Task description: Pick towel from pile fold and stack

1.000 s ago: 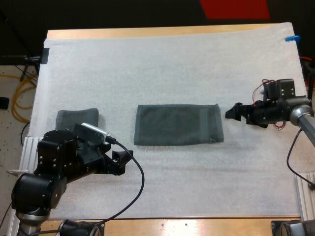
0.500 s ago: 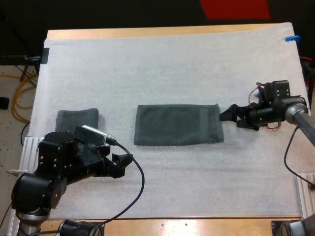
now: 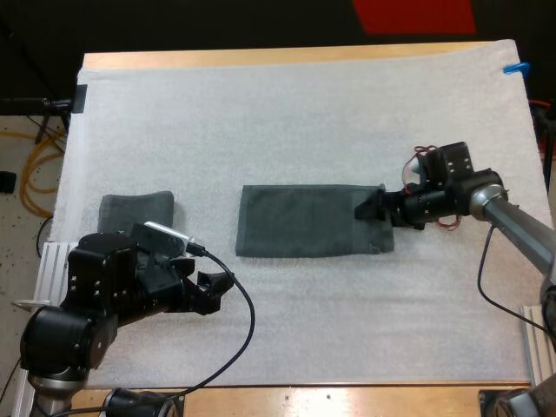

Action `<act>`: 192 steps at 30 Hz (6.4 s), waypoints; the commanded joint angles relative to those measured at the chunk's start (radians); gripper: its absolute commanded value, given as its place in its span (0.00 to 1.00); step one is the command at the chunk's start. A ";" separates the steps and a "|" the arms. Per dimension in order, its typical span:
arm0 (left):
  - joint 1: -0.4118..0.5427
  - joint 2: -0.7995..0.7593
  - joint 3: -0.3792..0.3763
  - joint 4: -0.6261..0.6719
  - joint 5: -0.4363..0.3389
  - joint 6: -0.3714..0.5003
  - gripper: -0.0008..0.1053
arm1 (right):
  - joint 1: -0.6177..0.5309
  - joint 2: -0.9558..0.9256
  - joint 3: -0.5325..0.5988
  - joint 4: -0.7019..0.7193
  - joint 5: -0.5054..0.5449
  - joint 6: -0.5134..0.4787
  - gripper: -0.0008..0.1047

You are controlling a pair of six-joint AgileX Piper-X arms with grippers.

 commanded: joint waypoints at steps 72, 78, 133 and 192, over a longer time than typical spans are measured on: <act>0.002 -0.001 -0.006 -0.001 0.044 -0.004 0.66 | 0.263 -0.099 -0.176 0.270 0.481 0.031 0.01; 0.002 -0.001 -0.006 -0.001 0.044 -0.004 0.66 | 0.263 -0.036 -0.176 0.236 0.413 0.068 0.02; 0.002 -0.001 -0.006 -0.001 0.044 0.005 0.66 | 0.423 -0.099 -0.237 0.279 0.198 0.033 0.77; -0.192 0.611 -0.006 -0.592 0.024 -0.300 0.72 | 0.423 -0.919 -0.237 0.701 0.753 -0.011 0.77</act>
